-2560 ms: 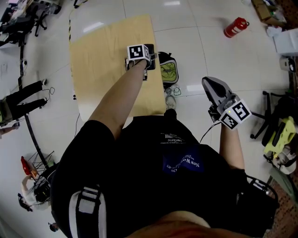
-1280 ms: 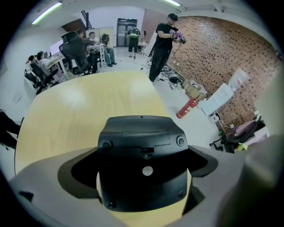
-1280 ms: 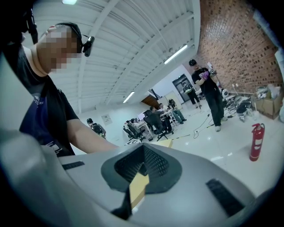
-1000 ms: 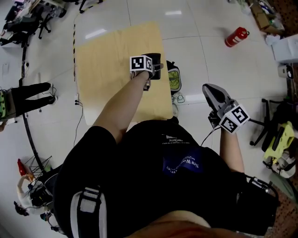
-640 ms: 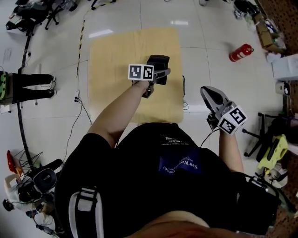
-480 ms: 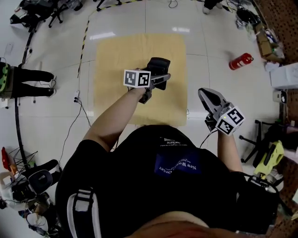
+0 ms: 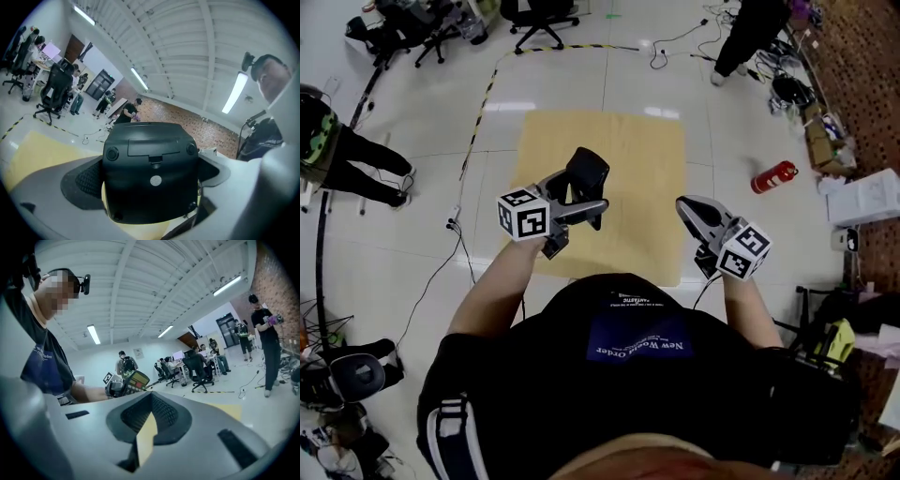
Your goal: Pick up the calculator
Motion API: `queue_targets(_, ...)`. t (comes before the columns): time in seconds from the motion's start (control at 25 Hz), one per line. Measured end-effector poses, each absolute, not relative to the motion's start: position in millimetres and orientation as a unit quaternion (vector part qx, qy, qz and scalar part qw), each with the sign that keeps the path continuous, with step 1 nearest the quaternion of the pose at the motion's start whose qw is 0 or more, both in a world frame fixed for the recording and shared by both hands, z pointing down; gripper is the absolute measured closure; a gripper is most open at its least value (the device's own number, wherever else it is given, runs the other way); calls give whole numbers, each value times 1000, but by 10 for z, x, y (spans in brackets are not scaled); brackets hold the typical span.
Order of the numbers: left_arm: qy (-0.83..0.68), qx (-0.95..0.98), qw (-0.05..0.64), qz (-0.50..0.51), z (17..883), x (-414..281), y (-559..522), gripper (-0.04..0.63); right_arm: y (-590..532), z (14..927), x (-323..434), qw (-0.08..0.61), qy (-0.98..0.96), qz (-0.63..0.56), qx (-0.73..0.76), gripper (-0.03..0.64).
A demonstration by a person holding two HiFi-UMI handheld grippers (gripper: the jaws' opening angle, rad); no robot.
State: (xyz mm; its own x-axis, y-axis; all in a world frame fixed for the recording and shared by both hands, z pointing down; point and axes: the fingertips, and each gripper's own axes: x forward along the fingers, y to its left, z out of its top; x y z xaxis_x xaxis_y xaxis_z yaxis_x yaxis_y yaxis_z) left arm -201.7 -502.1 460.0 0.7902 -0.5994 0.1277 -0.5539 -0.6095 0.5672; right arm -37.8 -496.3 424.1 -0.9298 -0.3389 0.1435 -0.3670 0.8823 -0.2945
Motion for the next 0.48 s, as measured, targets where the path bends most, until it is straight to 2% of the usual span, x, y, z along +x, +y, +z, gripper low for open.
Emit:
queue_targets(0.24,-316,906,255,-117,3944,-2552,-4501,6,-4840,3987,-684,38,-976,151,151,632)
queue_targets(0.48,-303,917,209,-154,3603,-2780,-4083,6,-4786,3759,-883,17,-981,146,129,632)
